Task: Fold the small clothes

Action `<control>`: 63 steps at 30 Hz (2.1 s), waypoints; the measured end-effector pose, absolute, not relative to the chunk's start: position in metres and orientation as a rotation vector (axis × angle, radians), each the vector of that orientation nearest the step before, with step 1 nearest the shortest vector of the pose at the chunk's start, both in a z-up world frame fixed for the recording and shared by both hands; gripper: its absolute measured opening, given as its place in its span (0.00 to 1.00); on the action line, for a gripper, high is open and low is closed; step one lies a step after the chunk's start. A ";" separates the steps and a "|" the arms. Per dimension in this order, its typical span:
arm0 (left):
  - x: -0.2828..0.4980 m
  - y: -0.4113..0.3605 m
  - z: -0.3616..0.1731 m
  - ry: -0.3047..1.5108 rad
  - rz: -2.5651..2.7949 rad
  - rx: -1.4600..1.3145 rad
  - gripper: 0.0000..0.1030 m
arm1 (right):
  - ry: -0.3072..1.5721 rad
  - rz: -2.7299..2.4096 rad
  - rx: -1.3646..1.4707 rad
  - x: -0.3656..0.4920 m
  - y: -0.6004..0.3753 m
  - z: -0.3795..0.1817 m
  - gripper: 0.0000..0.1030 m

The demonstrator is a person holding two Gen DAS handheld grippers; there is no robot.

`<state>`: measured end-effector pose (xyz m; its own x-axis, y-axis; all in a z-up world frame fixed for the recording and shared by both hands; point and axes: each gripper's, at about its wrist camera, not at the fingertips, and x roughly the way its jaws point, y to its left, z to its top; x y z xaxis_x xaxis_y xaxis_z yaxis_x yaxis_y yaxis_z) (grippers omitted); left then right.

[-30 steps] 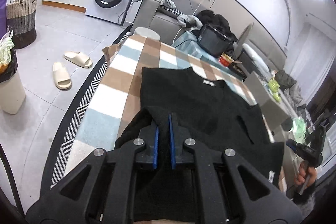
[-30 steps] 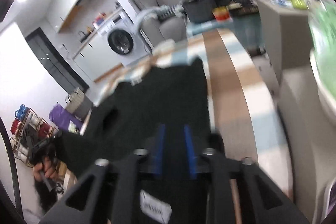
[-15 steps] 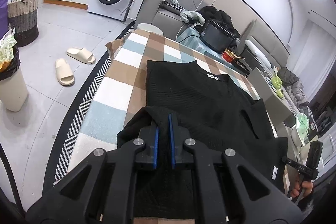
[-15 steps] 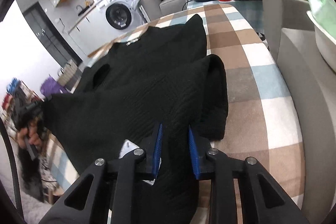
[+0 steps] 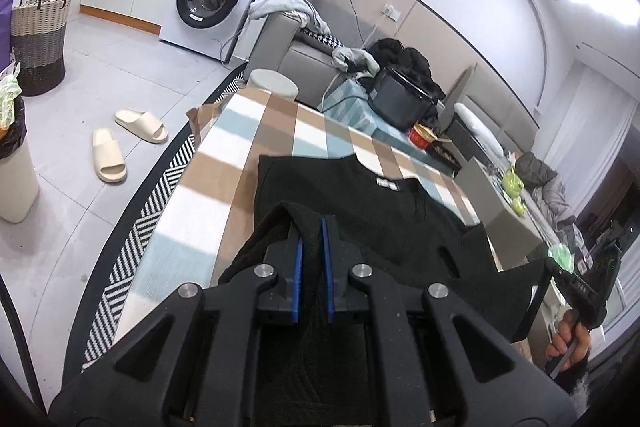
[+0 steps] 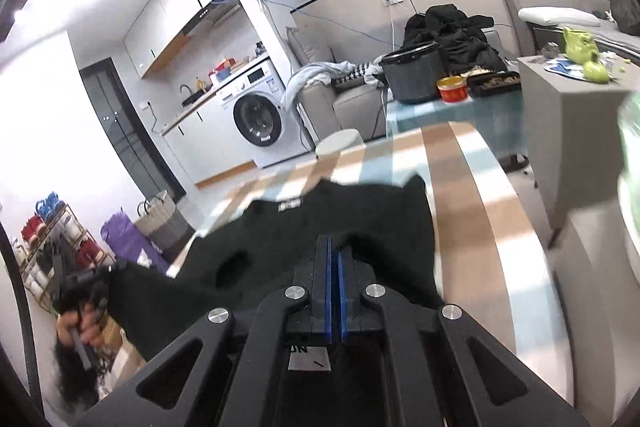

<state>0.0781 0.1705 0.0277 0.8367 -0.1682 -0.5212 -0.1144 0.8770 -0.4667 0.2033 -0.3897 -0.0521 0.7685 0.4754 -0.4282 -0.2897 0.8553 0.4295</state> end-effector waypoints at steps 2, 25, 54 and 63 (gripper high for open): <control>0.090 0.174 0.026 0.589 -0.013 -0.519 0.06 | 0.555 0.378 0.351 0.230 -0.384 -0.051 0.02; 0.074 0.180 -0.023 0.844 0.023 -0.511 0.22 | 0.878 0.472 0.485 0.230 -0.411 -0.112 0.31; 0.068 0.185 -0.045 0.909 0.148 -0.371 0.39 | 0.904 0.464 0.432 0.214 -0.403 -0.113 0.39; 0.064 0.190 -0.048 0.885 0.150 -0.475 0.25 | 0.910 0.468 0.435 0.214 -0.404 -0.113 0.39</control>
